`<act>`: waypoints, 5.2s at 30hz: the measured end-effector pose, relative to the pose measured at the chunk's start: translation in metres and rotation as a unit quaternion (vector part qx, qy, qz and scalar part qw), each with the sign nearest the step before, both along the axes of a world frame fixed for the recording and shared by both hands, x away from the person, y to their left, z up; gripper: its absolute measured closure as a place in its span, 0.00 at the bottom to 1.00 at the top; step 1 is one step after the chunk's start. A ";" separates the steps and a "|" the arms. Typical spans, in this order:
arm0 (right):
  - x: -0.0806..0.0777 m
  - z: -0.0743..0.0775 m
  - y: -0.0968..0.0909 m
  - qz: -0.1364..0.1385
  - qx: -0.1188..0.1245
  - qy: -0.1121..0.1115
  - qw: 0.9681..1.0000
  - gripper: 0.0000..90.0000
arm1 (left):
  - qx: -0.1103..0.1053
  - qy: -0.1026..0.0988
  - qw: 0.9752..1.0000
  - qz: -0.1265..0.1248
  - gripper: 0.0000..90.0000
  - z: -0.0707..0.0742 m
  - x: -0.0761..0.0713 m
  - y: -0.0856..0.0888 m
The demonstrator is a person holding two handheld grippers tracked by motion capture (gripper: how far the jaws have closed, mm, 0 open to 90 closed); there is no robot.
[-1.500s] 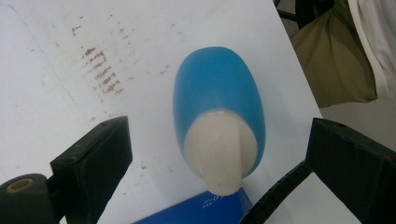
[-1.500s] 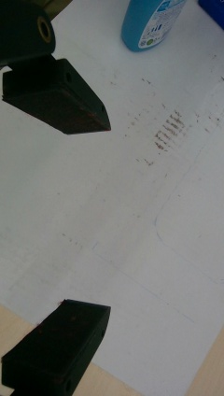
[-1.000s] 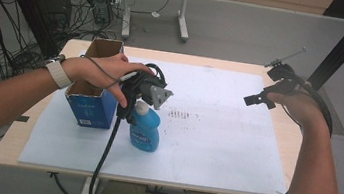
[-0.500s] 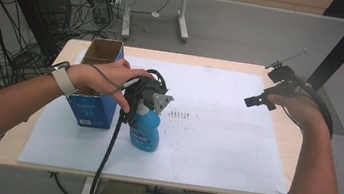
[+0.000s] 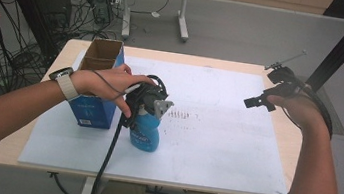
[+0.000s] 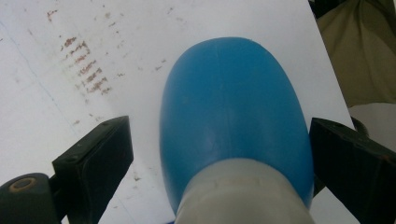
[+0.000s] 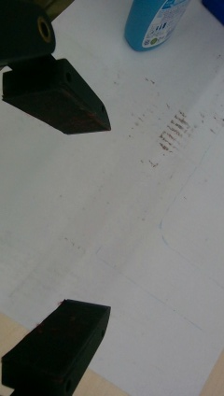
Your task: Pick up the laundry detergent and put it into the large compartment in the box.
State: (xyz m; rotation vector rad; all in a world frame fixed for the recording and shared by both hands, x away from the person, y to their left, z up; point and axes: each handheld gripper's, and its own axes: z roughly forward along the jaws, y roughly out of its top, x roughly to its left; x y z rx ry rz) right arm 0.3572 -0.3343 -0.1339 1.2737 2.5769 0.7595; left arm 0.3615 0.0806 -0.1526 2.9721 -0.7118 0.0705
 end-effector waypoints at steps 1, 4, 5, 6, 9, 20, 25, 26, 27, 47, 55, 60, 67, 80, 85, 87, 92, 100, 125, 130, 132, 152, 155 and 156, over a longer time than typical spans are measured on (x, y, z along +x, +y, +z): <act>0.000 0.000 0.000 0.000 0.002 -0.001 1.000 0.11 | 0.002 -0.001 1.000 -0.003 0.10 -0.001 0.000 -0.001; 0.000 -0.001 -0.001 0.001 0.003 -0.001 1.000 0.11 | 0.003 0.001 1.000 -0.003 0.12 -0.003 0.000 -0.001; 0.000 -0.002 0.000 0.000 0.003 0.001 1.000 0.11 | 0.005 -0.001 1.000 -0.004 0.12 -0.003 0.000 -0.002; 0.000 -0.002 0.000 0.000 0.002 0.001 1.000 0.11 | 0.005 -0.001 1.000 -0.004 0.13 -0.004 -0.001 -0.003; 0.000 -0.002 -0.001 0.001 0.003 -0.001 1.000 0.11 | 0.007 -0.005 1.000 -0.004 0.14 -0.005 -0.002 -0.004; -0.004 -0.001 -0.003 -0.001 0.005 -0.003 1.000 0.11 | 0.011 -0.011 1.000 -0.009 0.23 -0.007 -0.004 -0.007; -0.005 0.000 -0.004 -0.003 0.006 -0.004 1.000 0.12 | 0.013 -0.007 1.000 -0.009 0.30 -0.007 -0.003 -0.007; -0.005 0.000 -0.005 -0.003 0.006 -0.004 1.000 0.11 | 0.013 -0.005 1.000 -0.008 0.31 -0.008 -0.002 -0.007; -0.005 0.000 -0.005 -0.003 0.006 -0.005 1.000 0.11 | 0.013 -0.004 1.000 -0.006 0.31 -0.008 -0.002 -0.008; -0.008 0.003 -0.006 -0.003 0.003 -0.006 1.000 0.12 | 0.019 0.014 1.000 -0.003 0.41 -0.007 0.005 -0.010; -0.008 0.003 -0.005 0.000 0.003 -0.007 1.000 0.12 | 0.021 0.012 1.000 -0.001 0.41 -0.006 0.003 -0.010; -0.008 0.003 -0.005 0.002 0.003 -0.007 1.000 0.12 | 0.021 0.014 1.000 -0.002 0.41 -0.006 0.004 -0.011; -0.007 0.001 -0.006 0.002 0.005 -0.008 1.000 0.12 | 0.020 0.016 1.000 0.001 0.41 -0.007 0.006 -0.011; -0.007 0.001 -0.005 0.004 0.006 -0.010 1.000 0.12 | 0.019 0.021 1.000 0.003 0.41 -0.007 0.008 -0.010; -0.007 0.000 -0.005 0.002 0.006 -0.007 1.000 0.12 | 0.018 0.022 1.000 0.004 0.41 -0.007 0.008 -0.010; -0.007 -0.001 -0.006 0.001 0.006 -0.007 1.000 0.12 | 0.017 0.021 1.000 0.002 0.41 -0.007 0.008 -0.009; -0.007 0.000 -0.006 0.001 0.007 -0.008 1.000 0.12 | 0.018 0.022 1.000 0.001 0.41 -0.007 0.009 -0.010; -0.007 0.000 -0.006 0.002 0.007 -0.009 1.000 0.12 | 0.018 0.022 1.000 0.005 0.41 -0.007 0.009 -0.009; -0.007 0.001 -0.007 0.001 0.005 -0.008 1.000 0.12 | 0.015 0.024 1.000 0.008 0.41 -0.007 0.010 -0.008; -0.007 0.001 -0.006 0.001 0.004 -0.008 1.000 0.12 | 0.014 0.024 1.000 0.008 0.41 -0.007 0.009 -0.008; -0.006 0.001 -0.006 0.003 0.005 -0.009 1.000 0.12 | 0.014 0.024 1.000 0.009 0.41 -0.007 0.009 -0.008; -0.006 -0.002 -0.007 0.000 0.005 -0.004 1.000 0.12 | 0.010 0.026 1.000 0.012 0.41 -0.007 0.010 -0.006; -0.007 -0.002 -0.007 -0.001 0.006 -0.006 1.000 0.12 | 0.011 0.026 1.000 0.011 0.41 -0.007 0.010 -0.007; -0.007 -0.002 -0.008 -0.001 0.006 -0.005 1.000 0.12 | 0.011 0.026 1.000 0.012 0.41 -0.007 0.009 -0.007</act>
